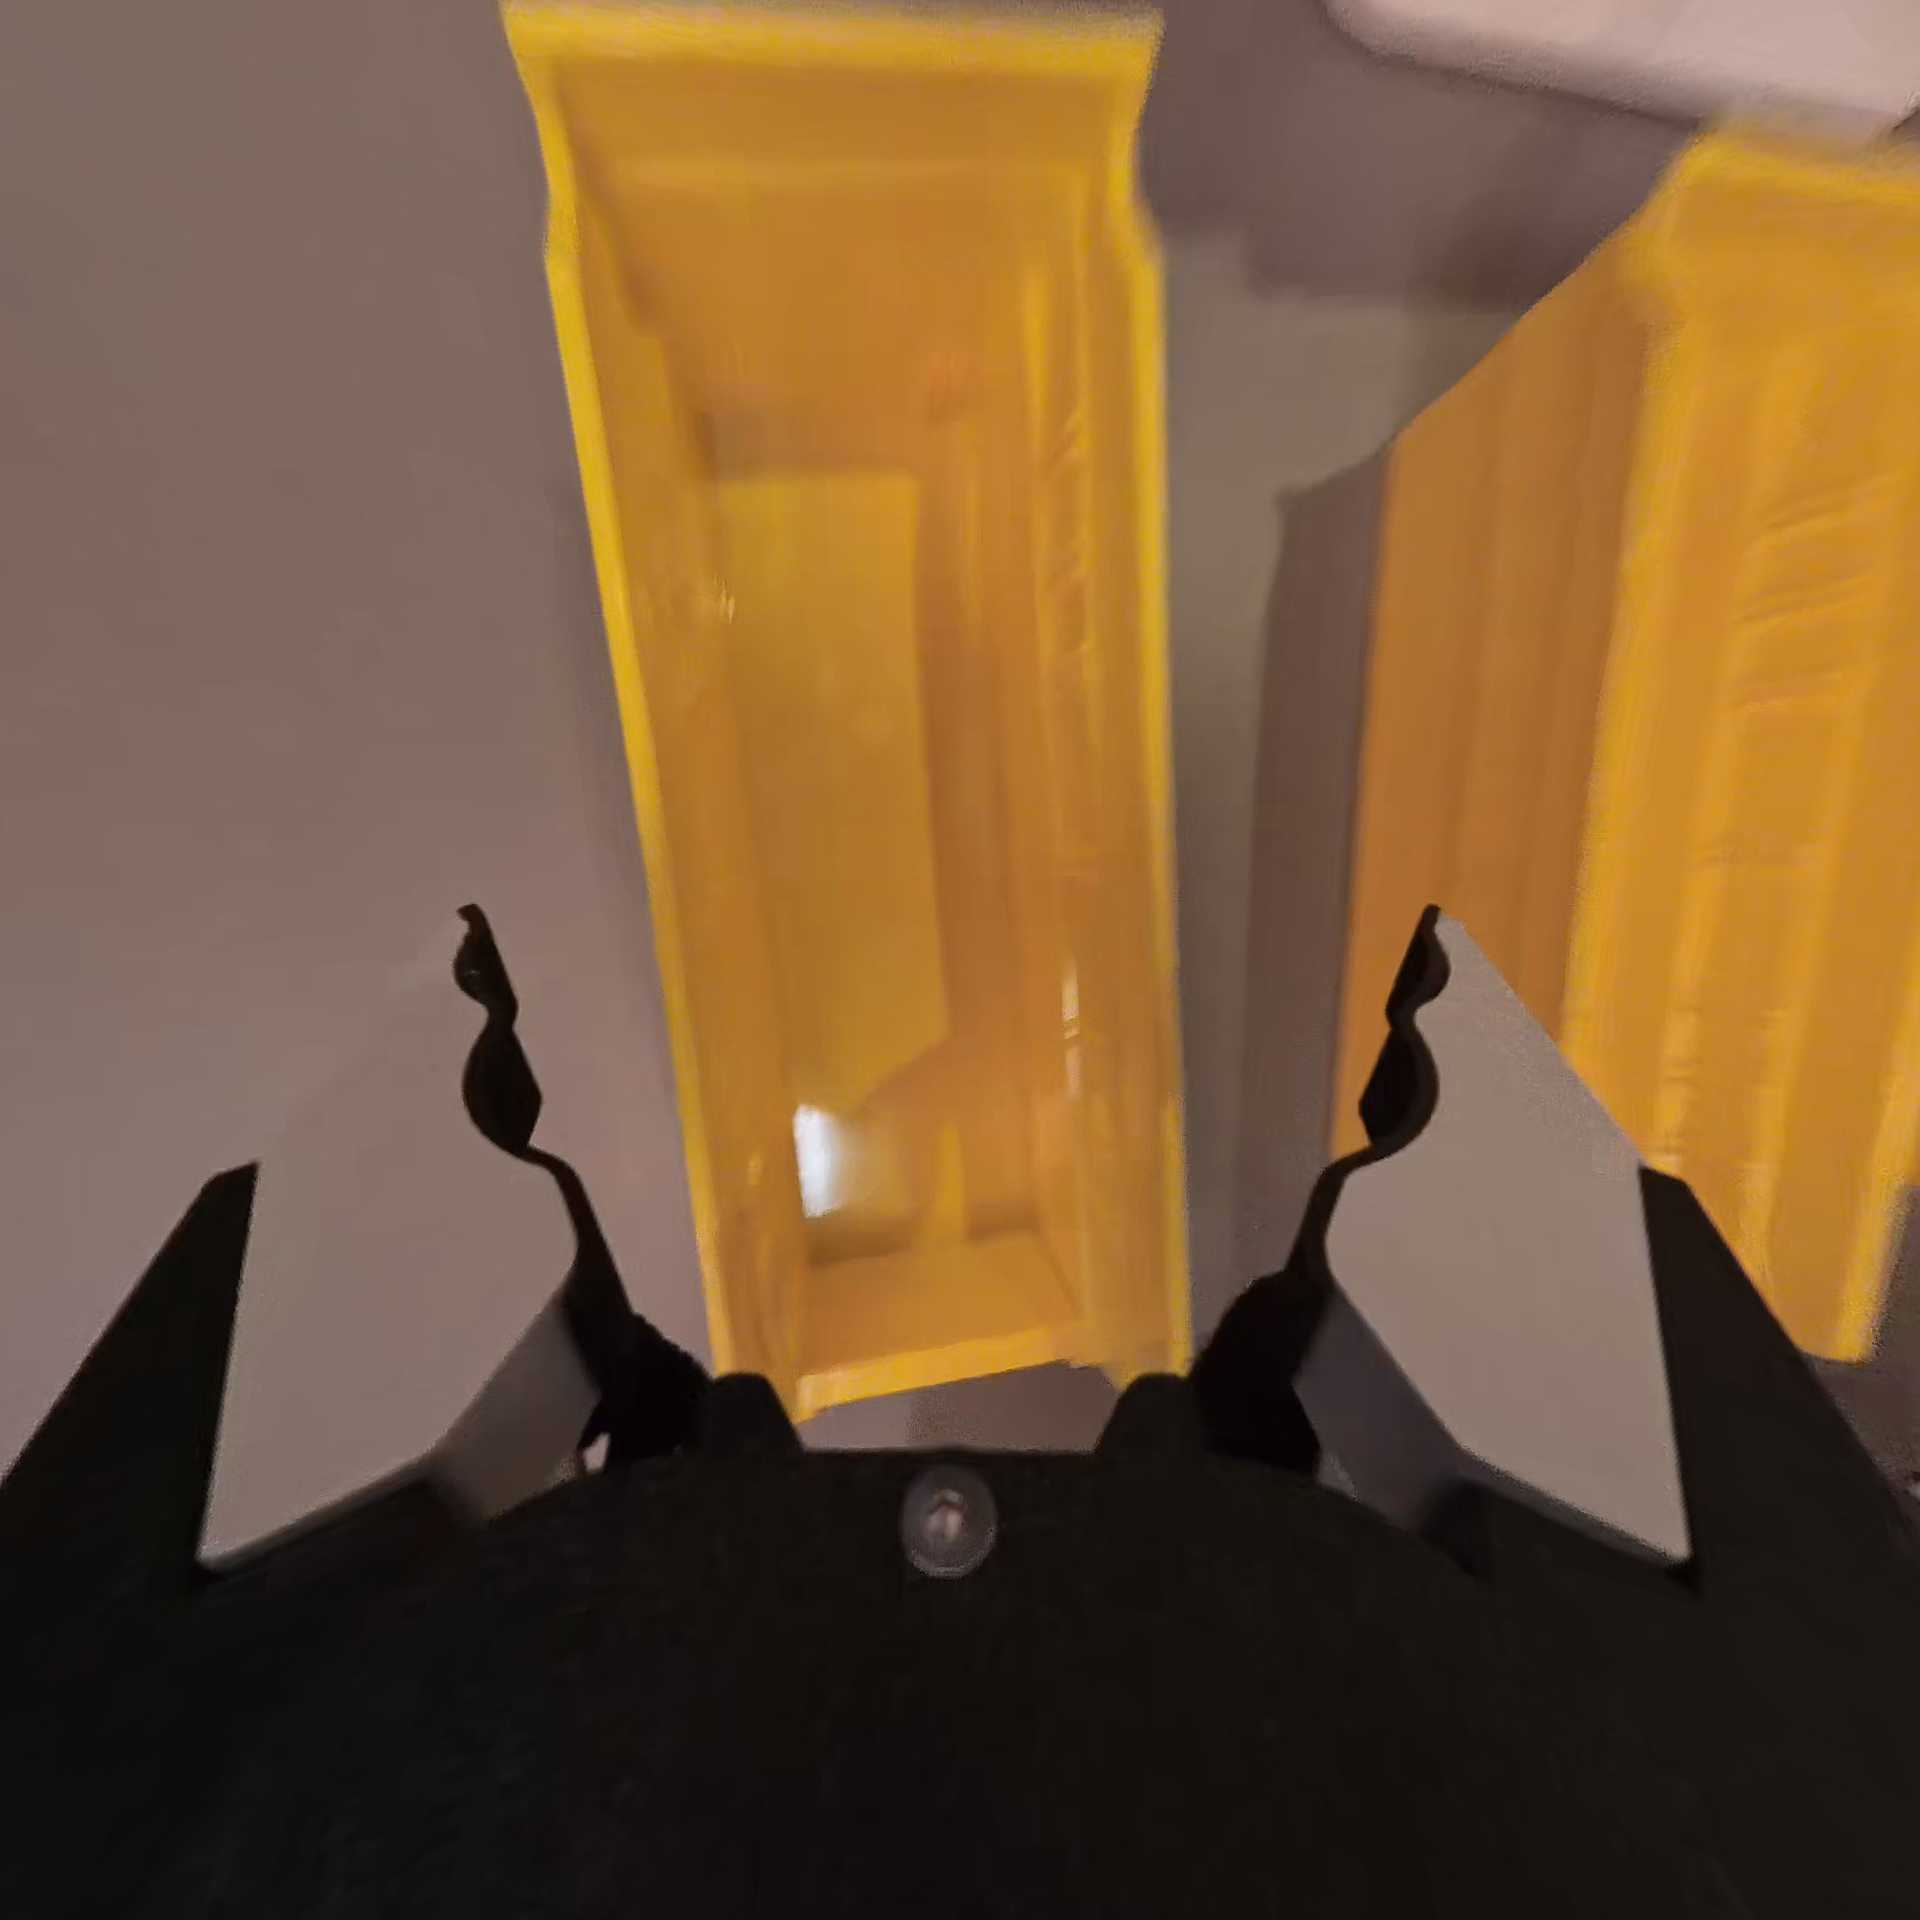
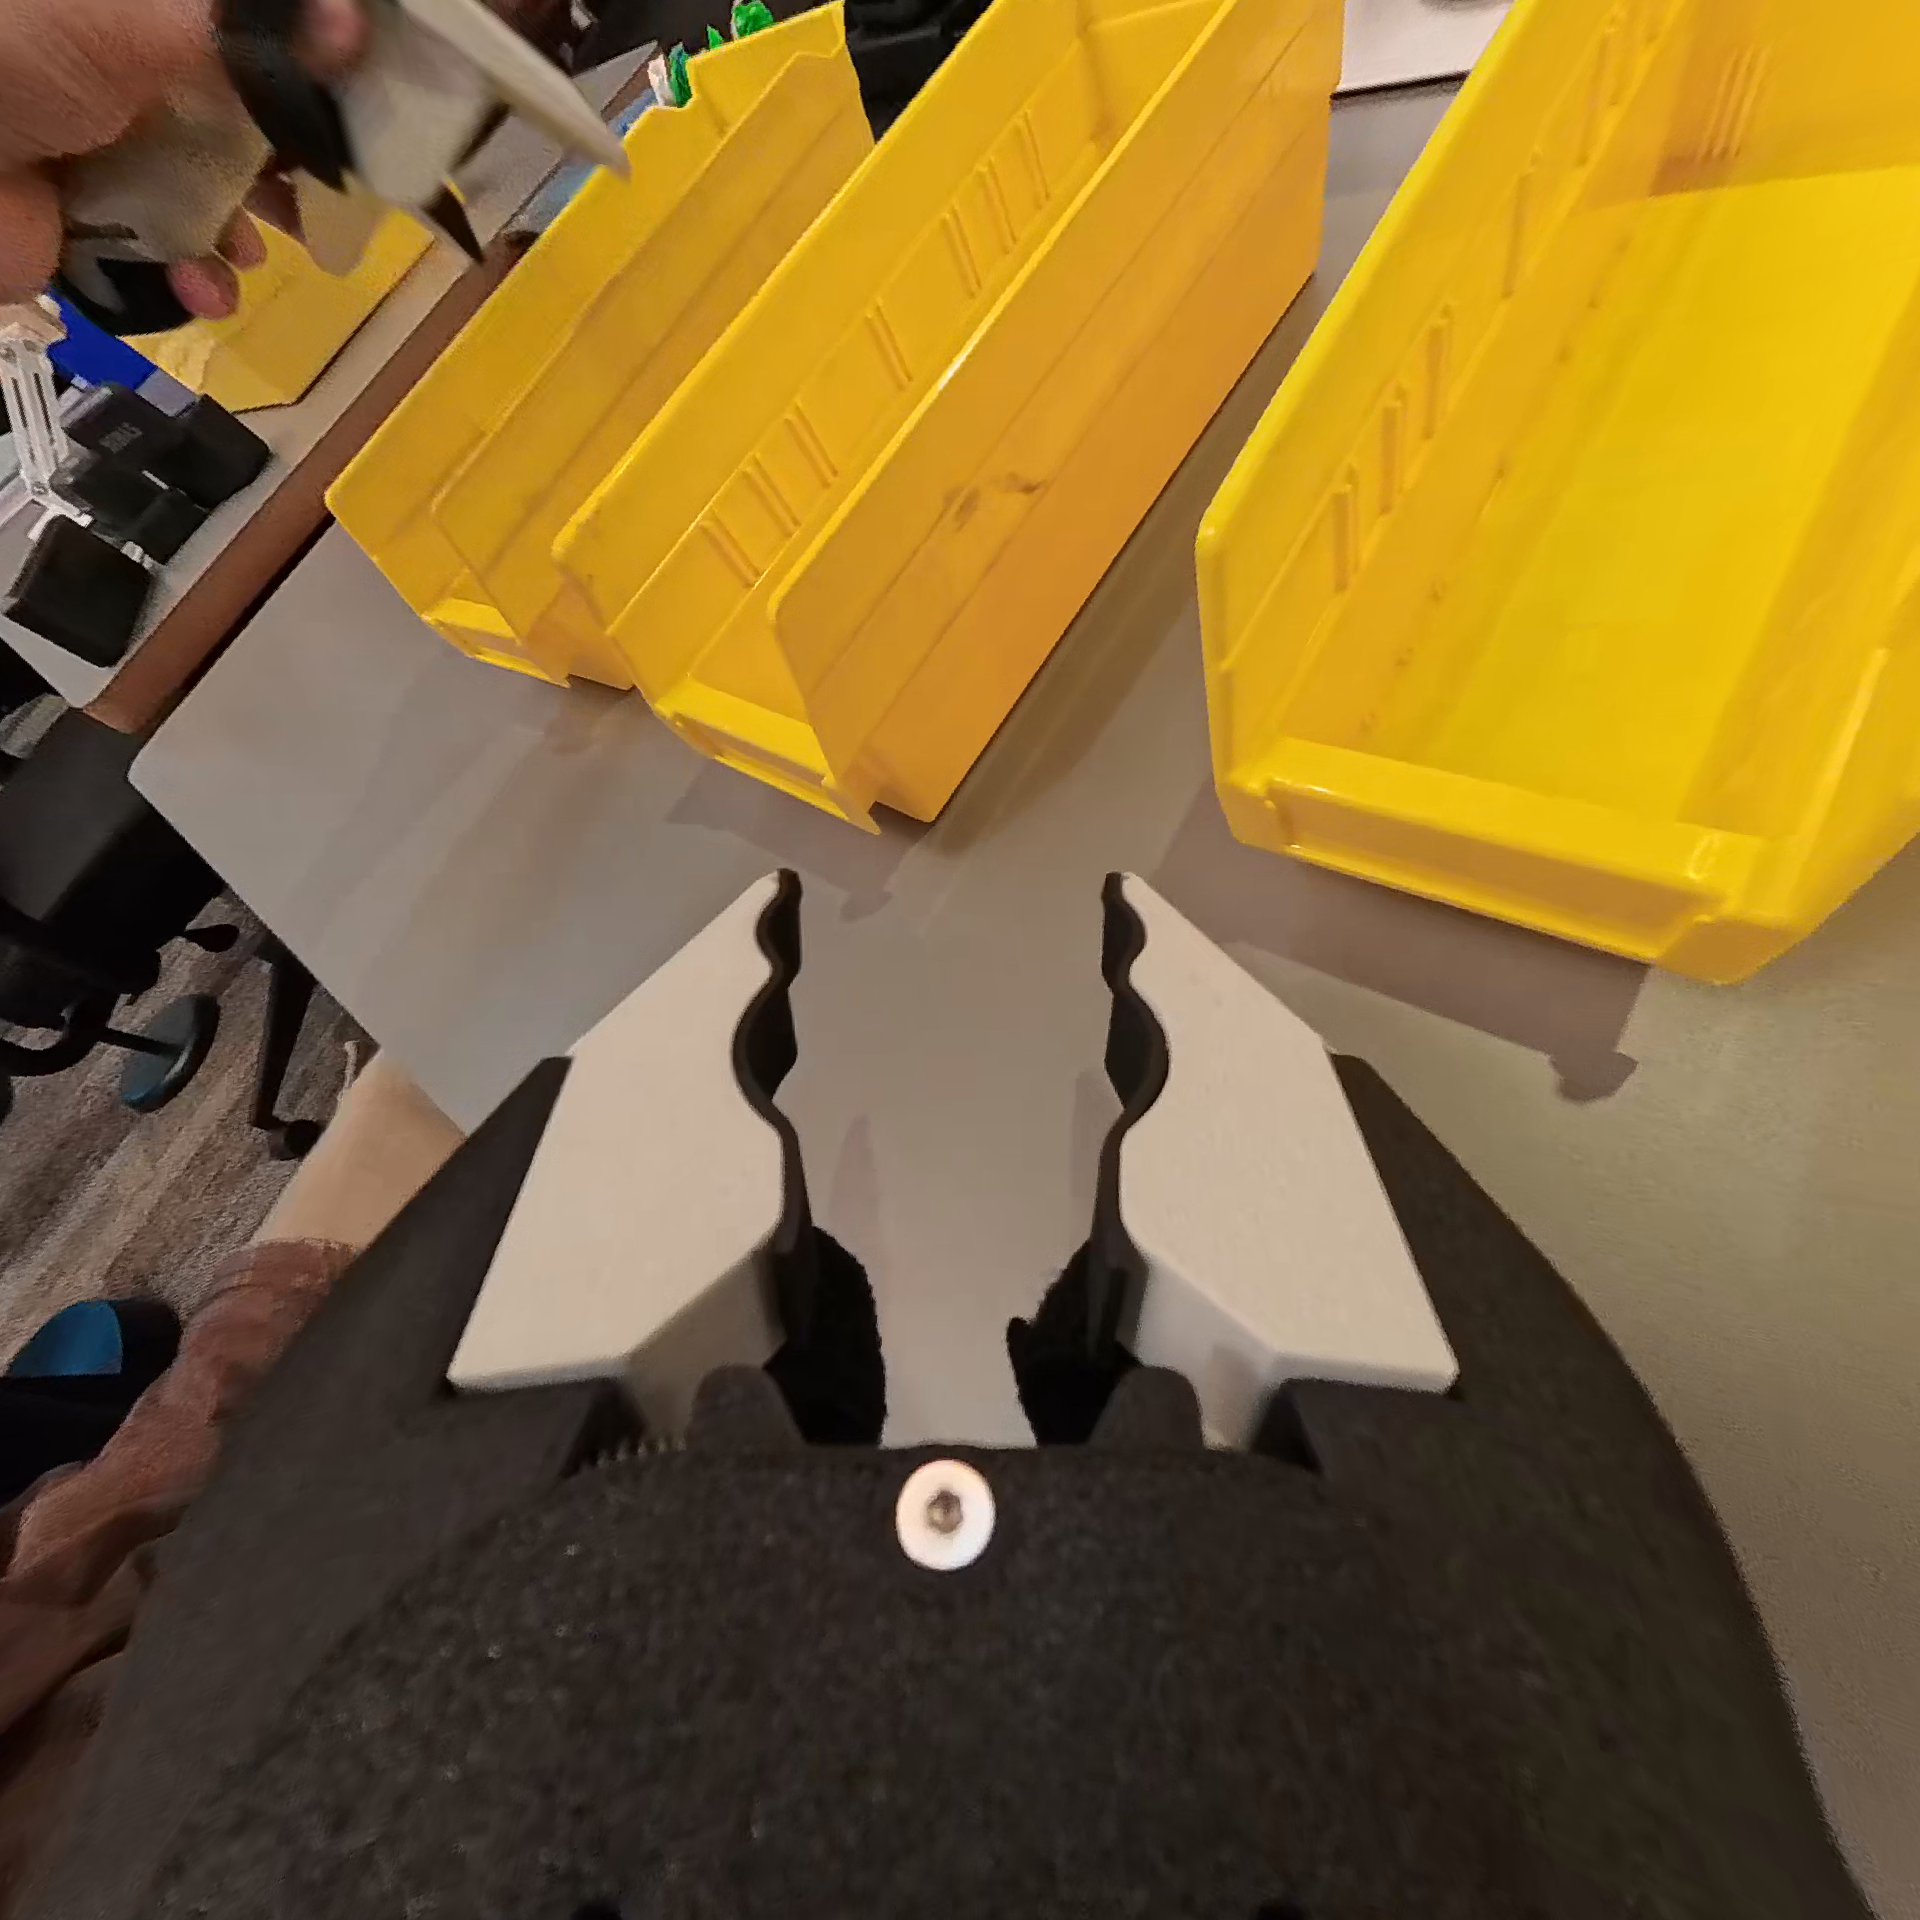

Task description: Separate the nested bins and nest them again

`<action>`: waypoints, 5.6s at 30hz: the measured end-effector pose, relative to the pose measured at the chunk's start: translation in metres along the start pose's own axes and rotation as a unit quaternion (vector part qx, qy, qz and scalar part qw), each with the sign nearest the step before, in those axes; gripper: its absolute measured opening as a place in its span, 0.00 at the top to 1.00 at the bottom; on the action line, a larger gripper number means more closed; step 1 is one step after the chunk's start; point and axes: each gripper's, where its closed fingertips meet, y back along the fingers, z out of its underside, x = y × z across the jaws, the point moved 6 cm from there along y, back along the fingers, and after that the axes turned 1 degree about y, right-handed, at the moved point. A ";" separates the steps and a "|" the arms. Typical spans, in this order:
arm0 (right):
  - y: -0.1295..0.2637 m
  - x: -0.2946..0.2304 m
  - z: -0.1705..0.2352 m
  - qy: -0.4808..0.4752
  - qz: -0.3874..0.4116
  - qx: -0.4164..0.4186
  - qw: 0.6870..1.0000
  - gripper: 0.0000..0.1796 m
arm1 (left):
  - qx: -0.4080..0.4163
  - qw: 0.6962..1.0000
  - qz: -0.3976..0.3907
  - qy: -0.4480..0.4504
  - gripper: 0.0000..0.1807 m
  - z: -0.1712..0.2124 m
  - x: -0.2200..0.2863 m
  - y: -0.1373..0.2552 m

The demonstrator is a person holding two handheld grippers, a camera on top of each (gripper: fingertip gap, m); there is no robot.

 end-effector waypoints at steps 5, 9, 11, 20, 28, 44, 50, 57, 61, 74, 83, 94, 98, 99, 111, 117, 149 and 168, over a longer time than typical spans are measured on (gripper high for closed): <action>0.009 0.000 -0.002 0.034 0.023 0.014 0.999 0.67 | 0.208 0.975 0.002 -0.080 0.17 0.035 0.003 0.066; 0.016 0.001 -0.007 0.055 0.043 0.038 0.997 0.66 | 0.343 0.931 0.000 -0.121 0.36 0.118 0.000 0.091; 0.018 0.000 -0.009 0.050 0.042 0.048 0.997 0.66 | 0.363 0.924 0.026 -0.120 0.42 0.159 0.004 0.087; 0.034 0.008 0.005 0.063 0.095 0.057 0.992 0.64 | 0.305 0.937 0.132 -0.106 0.62 0.224 0.026 0.064; 0.039 0.022 0.005 0.088 0.127 0.047 0.987 0.64 | 0.266 0.942 0.163 -0.126 0.66 0.221 0.029 0.040; 0.025 0.010 0.022 0.138 0.154 0.016 0.978 0.66 | 0.260 0.946 0.138 -0.137 0.71 0.215 0.031 0.040; 0.024 0.009 0.016 0.145 0.189 0.048 0.970 0.69 | 0.242 0.951 0.148 -0.124 0.72 0.218 0.027 0.037; 0.027 0.007 0.013 0.133 0.179 0.064 0.973 0.69 | 0.245 0.951 0.137 -0.133 0.75 0.222 0.026 0.041; 0.028 0.009 0.015 0.126 0.176 0.072 0.974 0.68 | 0.240 0.951 0.136 -0.136 0.76 0.222 0.028 0.039; 0.030 0.012 0.015 0.116 0.181 0.078 0.974 0.65 | 0.235 0.952 0.134 -0.140 0.77 0.223 0.030 0.037; 0.031 0.012 0.013 0.104 0.189 0.074 0.974 0.64 | 0.227 0.956 0.129 -0.136 0.79 0.224 0.028 0.035; 0.041 0.040 0.001 0.083 0.265 0.113 0.954 0.65 | 0.223 0.956 0.135 -0.138 0.80 0.226 0.031 0.034; 0.035 0.064 -0.012 0.049 0.293 0.129 0.946 0.67 | 0.225 0.956 0.134 -0.136 0.80 0.225 0.030 0.034; 0.034 0.069 -0.016 0.040 0.299 0.136 0.944 0.69 | 0.224 0.956 0.135 -0.135 0.80 0.225 0.029 0.034; -0.015 0.116 -0.039 0.034 0.342 0.103 0.933 1.00 | 0.222 0.957 0.135 -0.131 0.80 0.229 0.027 0.036; -0.002 0.101 -0.052 0.018 0.330 0.147 0.932 1.00 | 0.225 0.957 0.134 -0.127 0.81 0.230 0.026 0.038; -0.062 -0.065 -0.072 -0.035 0.285 0.249 0.925 1.00 | 0.216 0.952 0.180 -0.119 0.84 0.231 0.032 0.038; -0.089 -0.041 -0.048 0.000 0.338 0.215 0.916 0.99 | 0.204 0.953 0.187 -0.124 0.88 0.233 0.035 0.035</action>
